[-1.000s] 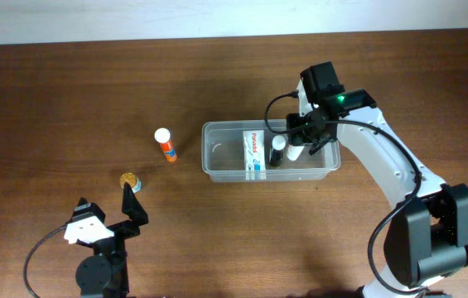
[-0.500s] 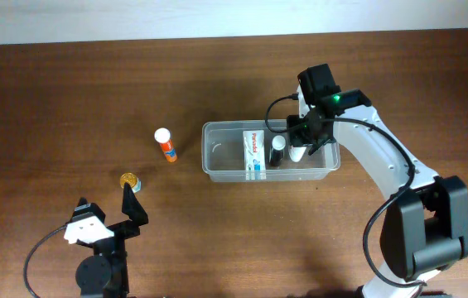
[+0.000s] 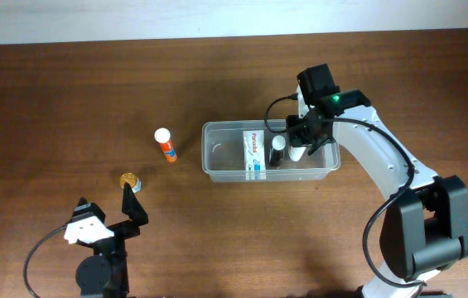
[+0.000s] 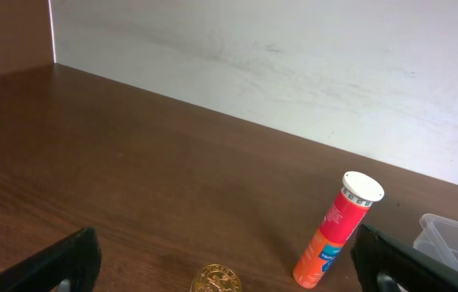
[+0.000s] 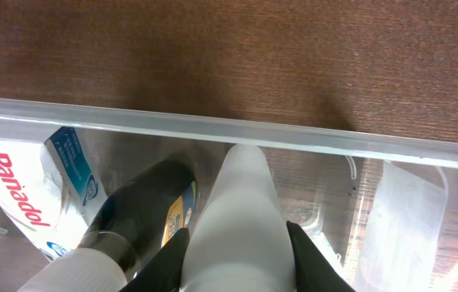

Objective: Pack container
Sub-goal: 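Lower the spray bottle into the container beside the brown bottle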

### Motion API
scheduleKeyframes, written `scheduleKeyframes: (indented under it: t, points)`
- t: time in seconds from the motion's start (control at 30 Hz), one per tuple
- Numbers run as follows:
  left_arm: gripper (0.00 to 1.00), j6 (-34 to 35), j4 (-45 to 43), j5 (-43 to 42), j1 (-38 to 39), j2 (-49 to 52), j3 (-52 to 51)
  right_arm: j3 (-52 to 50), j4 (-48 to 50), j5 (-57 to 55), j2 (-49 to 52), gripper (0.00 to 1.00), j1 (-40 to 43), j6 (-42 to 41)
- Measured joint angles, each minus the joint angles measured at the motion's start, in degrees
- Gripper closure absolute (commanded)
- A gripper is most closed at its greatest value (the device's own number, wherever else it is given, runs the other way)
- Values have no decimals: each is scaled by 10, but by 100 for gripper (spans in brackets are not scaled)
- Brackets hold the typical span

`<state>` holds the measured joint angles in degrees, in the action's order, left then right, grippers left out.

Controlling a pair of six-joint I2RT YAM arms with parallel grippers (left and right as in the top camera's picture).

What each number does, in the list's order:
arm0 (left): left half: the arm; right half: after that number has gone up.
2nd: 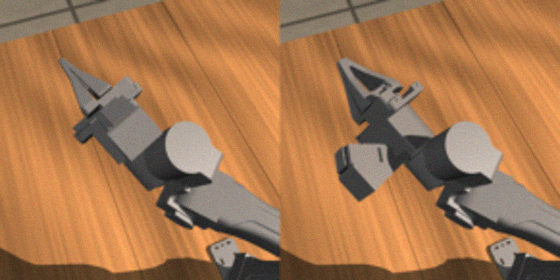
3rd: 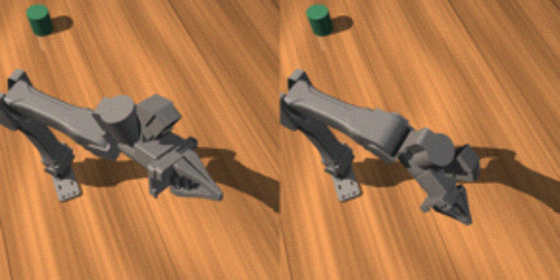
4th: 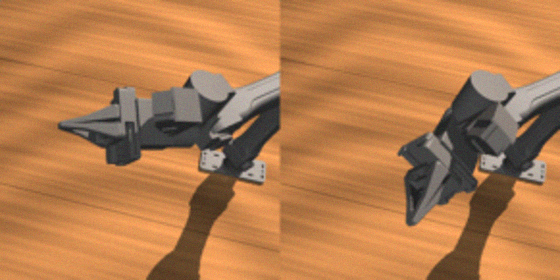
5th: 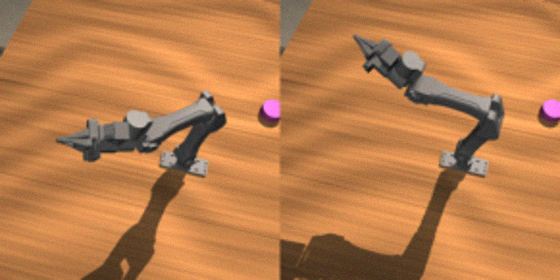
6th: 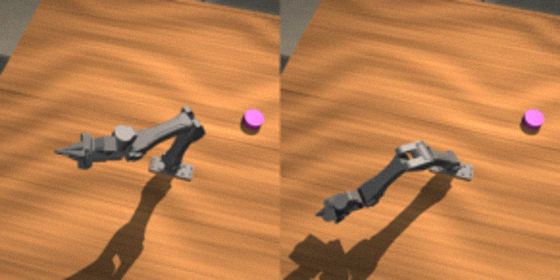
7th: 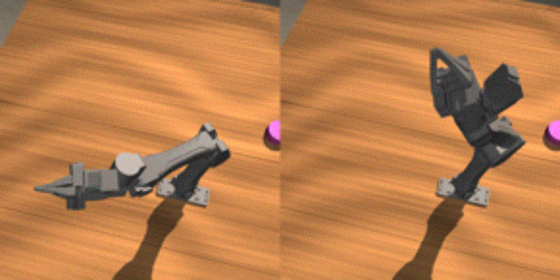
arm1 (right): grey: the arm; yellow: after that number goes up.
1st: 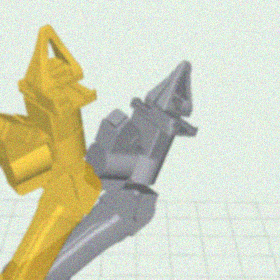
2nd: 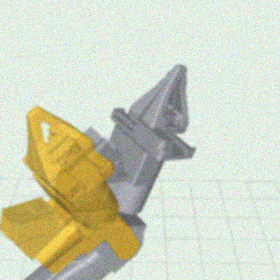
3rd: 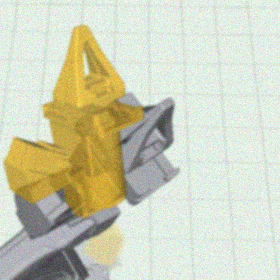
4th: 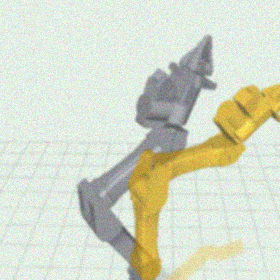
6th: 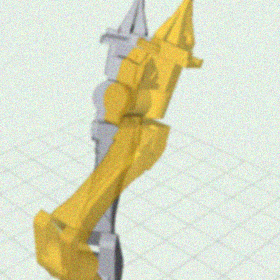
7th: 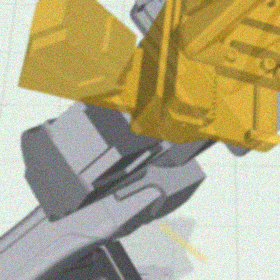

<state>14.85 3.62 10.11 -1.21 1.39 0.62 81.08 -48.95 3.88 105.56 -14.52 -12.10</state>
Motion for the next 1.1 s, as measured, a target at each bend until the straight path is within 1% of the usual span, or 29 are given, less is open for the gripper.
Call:
scheduleKeyframes:
  t: [1.1]
  points:
    - [1, 0, 0, 0, 0, 0, 0, -6, 2, 1, 0, 71, -2, 0]
